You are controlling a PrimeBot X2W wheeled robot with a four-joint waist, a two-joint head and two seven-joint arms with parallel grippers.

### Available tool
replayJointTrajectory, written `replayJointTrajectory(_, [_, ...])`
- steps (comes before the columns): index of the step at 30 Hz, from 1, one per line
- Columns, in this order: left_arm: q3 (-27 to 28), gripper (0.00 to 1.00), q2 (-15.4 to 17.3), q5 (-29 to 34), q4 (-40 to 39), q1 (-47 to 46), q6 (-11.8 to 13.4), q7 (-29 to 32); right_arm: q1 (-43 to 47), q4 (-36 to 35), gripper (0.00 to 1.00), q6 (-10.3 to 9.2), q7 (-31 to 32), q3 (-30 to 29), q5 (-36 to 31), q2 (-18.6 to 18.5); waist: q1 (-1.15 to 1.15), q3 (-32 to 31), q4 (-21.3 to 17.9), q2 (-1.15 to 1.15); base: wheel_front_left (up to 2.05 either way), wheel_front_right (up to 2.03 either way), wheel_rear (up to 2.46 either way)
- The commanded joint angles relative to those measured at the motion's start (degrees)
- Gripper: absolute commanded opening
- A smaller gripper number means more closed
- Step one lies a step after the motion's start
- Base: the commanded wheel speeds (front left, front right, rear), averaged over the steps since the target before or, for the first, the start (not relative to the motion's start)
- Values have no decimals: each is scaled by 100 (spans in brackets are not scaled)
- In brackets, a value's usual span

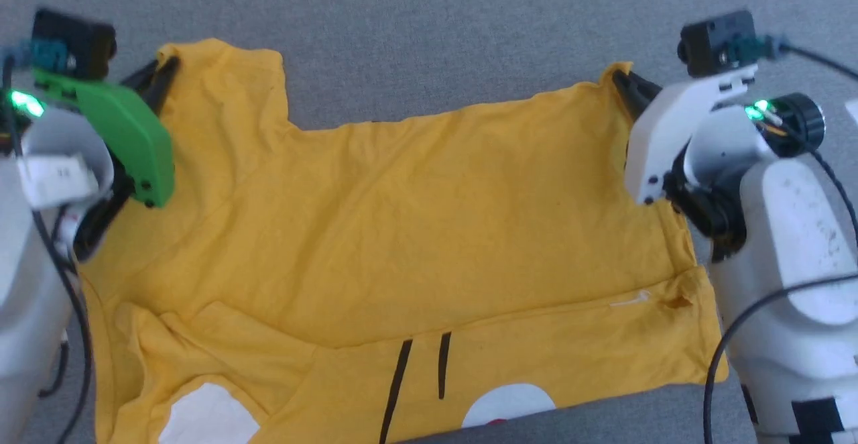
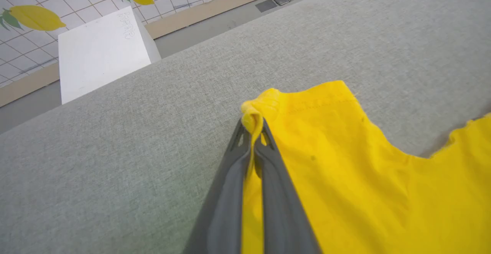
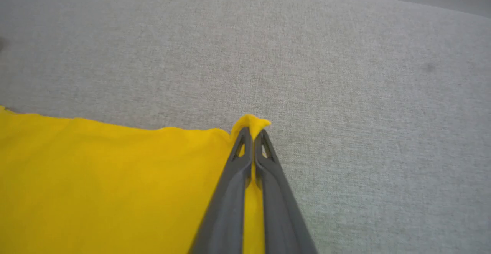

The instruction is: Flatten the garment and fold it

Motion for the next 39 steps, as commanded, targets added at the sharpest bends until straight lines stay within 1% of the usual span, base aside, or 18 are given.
replayJointTrajectory(1, [91, 0, 3, -50, -83, 297, 2, -352, 228, -81, 0, -9, -352, 123, 112, -98, -1, -450, 95, 0, 0, 0, 0])
replayJointTrajectory(5, [289, 0, -9, -116, -341, 1007, 173, -1131, 745, -233, 0, -9, -1204, 378, 340, -363, -1, -860, 209, 0, 0, 0, 0])
replayJointTrajectory(9, [458, 0, -51, -336, -761, 1821, 388, -1544, 1225, -297, 0, -9, -1796, 405, 499, -548, -1, -1197, 314, 0, 0, 0, 0])
replayJointTrajectory(12, [630, 0, -2, -561, -1083, 2454, 560, -1686, 1497, -296, 0, -9, -2005, 376, 603, -609, -1, -1355, 372, 0, 0, 0, 0])
replayJointTrajectory(15, [760, 0, 10, -772, -1366, 3067, 746, -1770, 1775, -258, 0, -9, -2044, 247, 657, -671, -1, -1496, 484, 0, 0, 0, 0])
replayJointTrajectory(20, [794, 0, -54, -1016, -1653, 3825, 940, -1801, 2260, -264, 0, -9, -1868, -1, 674, -757, -1, -1705, 665, 0, 0, 0, 0])
replayJointTrajectory(28, [670, 0, -252, -1358, -1697, 4660, 1036, -1782, 3079, -446, 0, -9, -1148, -318, 649, -994, -1, -1824, 901, 0, 0, 0, 0])
replayJointTrajectory(33, [551, 0, -337, -1500, -1612, 4965, 1019, -1716, 3416, -534, 0, -9, -699, -461, 487, -1094, -1, -1814, 1015, 0, 0, 0, 0])
replayJointTrajectory(39, [327, 0, -469, -1528, -1275, 4924, 879, -1610, 3677, -515, 0, -9, -124, -497, 372, -1006, -1, -1785, 1119, 0, 0, 0, 0])
